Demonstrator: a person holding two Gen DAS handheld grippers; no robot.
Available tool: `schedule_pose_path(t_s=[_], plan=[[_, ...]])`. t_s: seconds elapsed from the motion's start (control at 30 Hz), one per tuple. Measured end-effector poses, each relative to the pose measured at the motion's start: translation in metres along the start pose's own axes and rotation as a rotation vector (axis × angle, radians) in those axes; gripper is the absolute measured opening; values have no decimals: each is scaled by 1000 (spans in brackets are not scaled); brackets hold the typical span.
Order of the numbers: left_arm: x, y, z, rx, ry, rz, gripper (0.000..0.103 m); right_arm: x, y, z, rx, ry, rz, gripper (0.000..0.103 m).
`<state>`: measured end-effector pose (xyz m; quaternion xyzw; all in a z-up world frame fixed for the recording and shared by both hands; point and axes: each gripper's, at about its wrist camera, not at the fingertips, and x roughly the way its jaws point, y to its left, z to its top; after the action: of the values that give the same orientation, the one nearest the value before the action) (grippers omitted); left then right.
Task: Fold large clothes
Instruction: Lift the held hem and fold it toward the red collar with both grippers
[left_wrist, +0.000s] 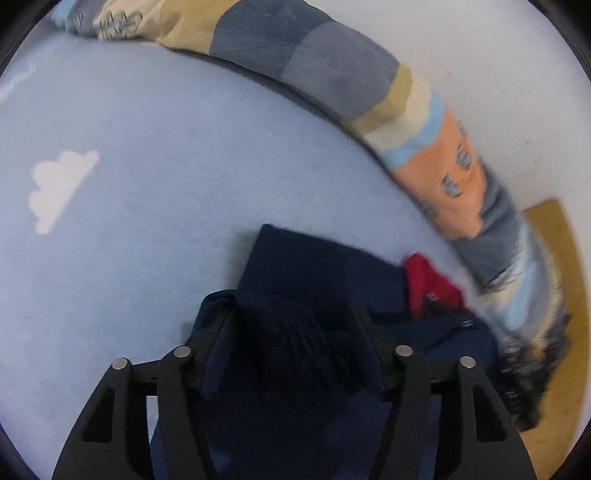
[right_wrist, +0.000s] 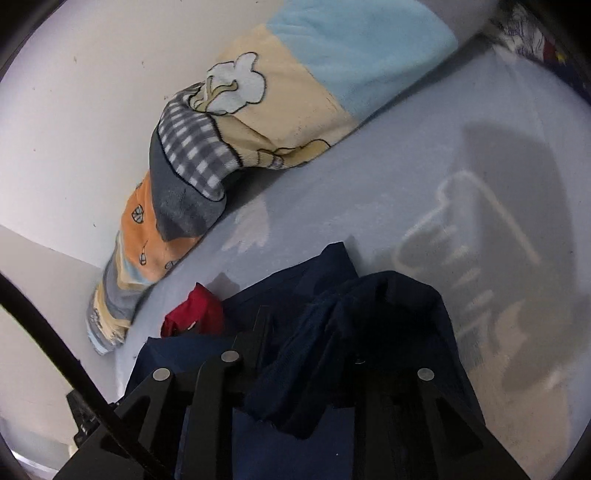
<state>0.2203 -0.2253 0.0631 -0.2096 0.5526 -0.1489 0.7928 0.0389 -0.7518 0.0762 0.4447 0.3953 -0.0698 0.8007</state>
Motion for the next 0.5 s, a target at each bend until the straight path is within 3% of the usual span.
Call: schedule_pose_path(t_s=[0.1,0.17,0.2,0.23,0.27,0.33,0.5], plan=[[-8,8,8,-37,-1,-99,65,-9,1,4,-33,-2,59,32],[-13,13,11,-80,-7,-175,70,-22,-1,8,5,-27,137,52],[-15,16,12,-105,-9,-214,71,-32,-5,12,39,-54,184,71],[-19,15,12,-115,-13,-235,71,-39,-6,14,65,-72,215,80],[-21,12,11,-112,-19,-238,71,-47,-10,16,105,-94,276,80],[-29,8,11,-94,-43,-232,71,-64,-7,18,113,-134,313,80],[-59,-3,14,-27,-138,-251,85,-82,34,9,-110,-143,217,80]])
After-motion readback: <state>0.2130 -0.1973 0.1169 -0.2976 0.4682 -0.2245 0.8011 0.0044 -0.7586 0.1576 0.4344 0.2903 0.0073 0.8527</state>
